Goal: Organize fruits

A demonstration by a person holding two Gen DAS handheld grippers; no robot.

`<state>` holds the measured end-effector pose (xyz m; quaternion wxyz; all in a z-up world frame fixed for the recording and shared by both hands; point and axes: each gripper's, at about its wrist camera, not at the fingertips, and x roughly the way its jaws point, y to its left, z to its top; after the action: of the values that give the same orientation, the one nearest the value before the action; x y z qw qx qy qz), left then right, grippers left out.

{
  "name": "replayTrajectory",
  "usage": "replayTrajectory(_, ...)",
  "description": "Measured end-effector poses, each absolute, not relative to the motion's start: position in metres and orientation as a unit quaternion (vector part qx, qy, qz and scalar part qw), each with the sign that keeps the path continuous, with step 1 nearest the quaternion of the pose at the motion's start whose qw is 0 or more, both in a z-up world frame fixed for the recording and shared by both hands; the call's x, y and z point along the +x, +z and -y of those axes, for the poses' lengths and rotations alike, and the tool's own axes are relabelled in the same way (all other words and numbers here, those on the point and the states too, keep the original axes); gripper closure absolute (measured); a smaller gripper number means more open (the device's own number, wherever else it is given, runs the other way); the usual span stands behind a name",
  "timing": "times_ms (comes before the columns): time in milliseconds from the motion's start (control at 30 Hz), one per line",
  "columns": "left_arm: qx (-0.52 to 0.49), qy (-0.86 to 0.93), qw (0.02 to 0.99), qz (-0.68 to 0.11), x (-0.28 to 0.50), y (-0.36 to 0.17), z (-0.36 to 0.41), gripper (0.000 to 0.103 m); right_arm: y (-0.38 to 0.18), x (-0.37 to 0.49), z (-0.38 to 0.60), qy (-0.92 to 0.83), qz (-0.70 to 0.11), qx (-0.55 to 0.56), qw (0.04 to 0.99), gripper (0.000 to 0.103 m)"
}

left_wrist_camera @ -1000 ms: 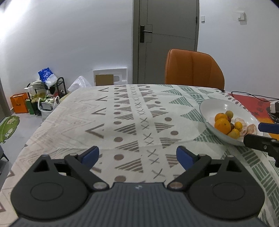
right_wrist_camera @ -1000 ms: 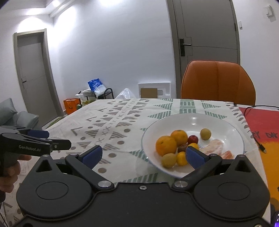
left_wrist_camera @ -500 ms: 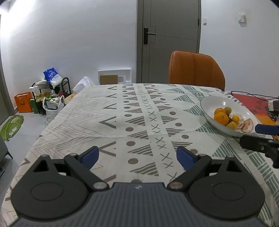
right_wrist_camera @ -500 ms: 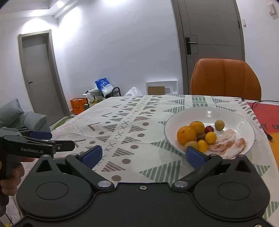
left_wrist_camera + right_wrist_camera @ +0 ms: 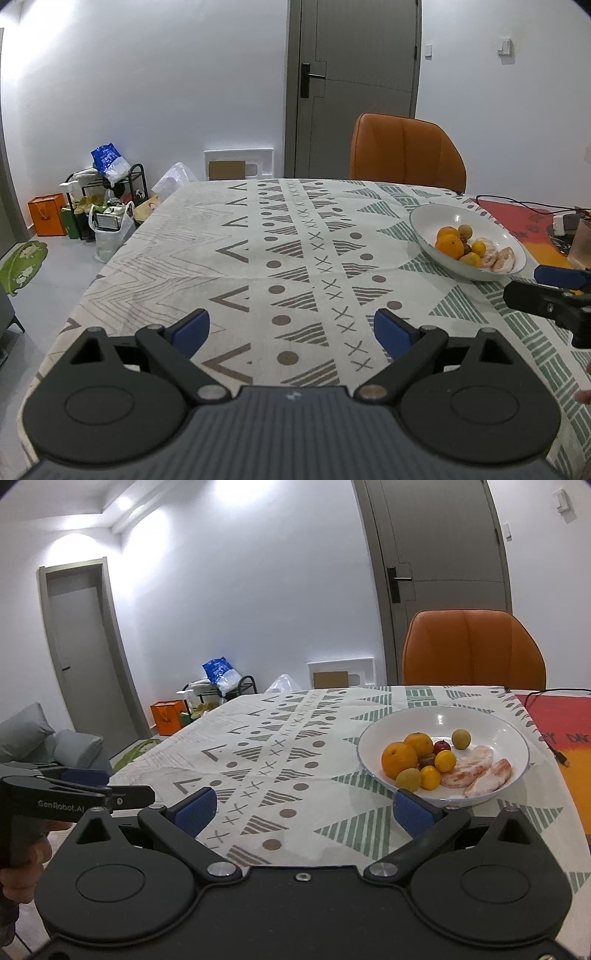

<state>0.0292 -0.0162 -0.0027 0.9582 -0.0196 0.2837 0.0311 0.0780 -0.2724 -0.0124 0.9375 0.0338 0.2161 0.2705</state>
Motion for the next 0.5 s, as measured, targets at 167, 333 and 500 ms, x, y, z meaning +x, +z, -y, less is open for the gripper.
replayTrajectory(167, -0.024, 0.037, 0.959, -0.279, 0.019, 0.002, 0.013, 0.008, -0.010, 0.070, 0.274, 0.251, -0.218, 0.044, 0.942, 0.000)
replayTrajectory(333, -0.030, 0.042, 0.960, -0.274, 0.010, 0.004, 0.010, 0.008, -0.005, 0.060, 0.276, 0.256, -0.218, 0.054, 0.940, 0.000)
replayTrajectory(500, -0.040, 0.035, 0.958, -0.282, 0.004, 0.004, 0.007, 0.008, 0.002, 0.049, 0.276, 0.253, -0.207, 0.050, 0.944, 0.000)
